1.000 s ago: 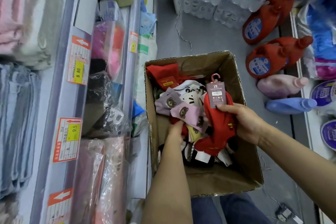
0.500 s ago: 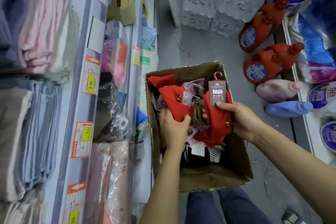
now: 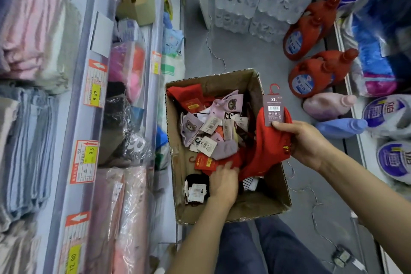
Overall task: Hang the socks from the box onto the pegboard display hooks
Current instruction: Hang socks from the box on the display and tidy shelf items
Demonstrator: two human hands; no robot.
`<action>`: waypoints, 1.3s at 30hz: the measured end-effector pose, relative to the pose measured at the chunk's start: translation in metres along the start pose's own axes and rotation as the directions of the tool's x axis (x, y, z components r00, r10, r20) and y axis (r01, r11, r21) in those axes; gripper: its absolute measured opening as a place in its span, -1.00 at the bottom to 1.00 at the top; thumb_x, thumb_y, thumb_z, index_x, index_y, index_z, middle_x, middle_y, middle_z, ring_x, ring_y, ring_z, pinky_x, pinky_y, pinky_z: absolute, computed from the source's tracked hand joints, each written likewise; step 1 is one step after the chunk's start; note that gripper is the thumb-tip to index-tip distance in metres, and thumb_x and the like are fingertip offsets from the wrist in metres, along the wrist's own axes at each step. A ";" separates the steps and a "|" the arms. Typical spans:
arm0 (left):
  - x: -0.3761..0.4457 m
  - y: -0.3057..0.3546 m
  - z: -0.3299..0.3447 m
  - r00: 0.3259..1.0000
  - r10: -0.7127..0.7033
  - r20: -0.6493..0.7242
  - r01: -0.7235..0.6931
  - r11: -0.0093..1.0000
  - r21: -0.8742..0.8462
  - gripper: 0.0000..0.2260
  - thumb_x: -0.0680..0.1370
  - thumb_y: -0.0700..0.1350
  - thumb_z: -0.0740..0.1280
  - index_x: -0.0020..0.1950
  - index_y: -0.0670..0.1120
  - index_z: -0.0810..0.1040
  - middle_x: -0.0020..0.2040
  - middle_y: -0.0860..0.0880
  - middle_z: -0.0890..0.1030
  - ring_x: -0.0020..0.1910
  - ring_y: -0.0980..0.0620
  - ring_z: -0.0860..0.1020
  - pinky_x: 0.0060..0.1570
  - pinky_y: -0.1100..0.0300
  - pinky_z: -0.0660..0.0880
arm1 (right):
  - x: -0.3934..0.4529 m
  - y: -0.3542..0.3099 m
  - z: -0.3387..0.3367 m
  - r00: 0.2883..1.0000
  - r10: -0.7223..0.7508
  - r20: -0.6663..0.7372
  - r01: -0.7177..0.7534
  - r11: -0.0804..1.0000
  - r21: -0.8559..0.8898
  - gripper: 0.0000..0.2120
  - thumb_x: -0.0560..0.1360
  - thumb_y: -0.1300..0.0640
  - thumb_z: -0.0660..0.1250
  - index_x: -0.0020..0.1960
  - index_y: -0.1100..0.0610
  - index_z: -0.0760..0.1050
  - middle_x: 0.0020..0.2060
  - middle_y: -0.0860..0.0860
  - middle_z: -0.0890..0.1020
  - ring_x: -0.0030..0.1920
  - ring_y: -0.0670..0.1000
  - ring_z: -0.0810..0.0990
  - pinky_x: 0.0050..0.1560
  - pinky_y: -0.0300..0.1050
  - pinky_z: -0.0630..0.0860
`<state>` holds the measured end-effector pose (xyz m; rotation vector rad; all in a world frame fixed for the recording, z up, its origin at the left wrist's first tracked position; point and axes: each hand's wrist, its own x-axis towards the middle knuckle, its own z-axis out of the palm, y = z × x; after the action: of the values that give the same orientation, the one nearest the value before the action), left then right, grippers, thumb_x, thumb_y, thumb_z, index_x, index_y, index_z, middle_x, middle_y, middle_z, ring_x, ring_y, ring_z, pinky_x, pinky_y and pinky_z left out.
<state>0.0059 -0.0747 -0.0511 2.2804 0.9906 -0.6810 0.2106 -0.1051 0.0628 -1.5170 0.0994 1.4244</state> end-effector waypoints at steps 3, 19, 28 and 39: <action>0.001 -0.009 0.002 0.995 -0.092 -0.044 0.086 0.988 -0.128 -0.79 0.58 -0.20 0.29 0.17 -0.06 0.61 0.25 -0.07 0.50 0.16 -0.14 0.53 0.03 0.00 0.53 | -0.003 -0.002 -0.005 1.000 0.002 0.006 -0.002 1.000 -0.008 -0.80 0.51 0.28 0.30 0.10 0.23 0.60 -0.17 0.11 0.73 -0.25 0.01 0.71 -0.16 -0.11 0.65; 0.024 -0.045 -0.047 0.841 -0.538 -0.056 0.136 0.310 -0.941 -0.79 0.61 -0.30 0.23 0.11 -0.02 0.51 0.11 -0.06 0.61 0.05 -0.02 0.59 -0.08 0.17 0.50 | -0.009 0.000 -0.009 0.998 0.041 0.041 -0.041 0.999 -0.001 -0.78 0.49 0.27 0.31 0.12 0.22 0.59 -0.14 0.11 0.73 -0.24 0.02 0.71 -0.18 -0.10 0.65; 0.067 -0.026 -0.052 0.925 -0.324 -0.199 0.152 0.795 -0.588 -0.78 0.56 -0.02 0.37 0.17 -0.06 0.59 0.09 -0.08 0.66 0.10 -0.12 0.60 0.05 0.06 0.50 | 0.002 0.007 0.000 0.999 0.036 0.036 -0.034 0.998 -0.044 -0.76 0.50 0.23 0.32 0.16 0.17 0.57 -0.02 0.12 0.72 -0.12 0.04 0.72 -0.07 -0.08 0.65; 0.097 -0.004 -0.033 0.934 -0.322 0.154 0.357 0.857 -0.371 -0.75 0.51 -0.09 0.43 0.16 -0.10 0.58 0.13 -0.14 0.64 0.13 -0.17 0.59 0.06 0.06 0.49 | 0.005 0.008 0.004 0.999 -0.039 -0.012 0.038 0.996 -0.081 -0.76 0.50 0.23 0.36 0.17 0.14 0.59 -0.01 0.12 0.72 -0.09 0.04 0.71 -0.05 -0.10 0.64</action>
<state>0.0688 -0.0033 -0.0900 1.7279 1.3706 -0.6443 0.2037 -0.1036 0.0554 -1.5868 0.0205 1.4019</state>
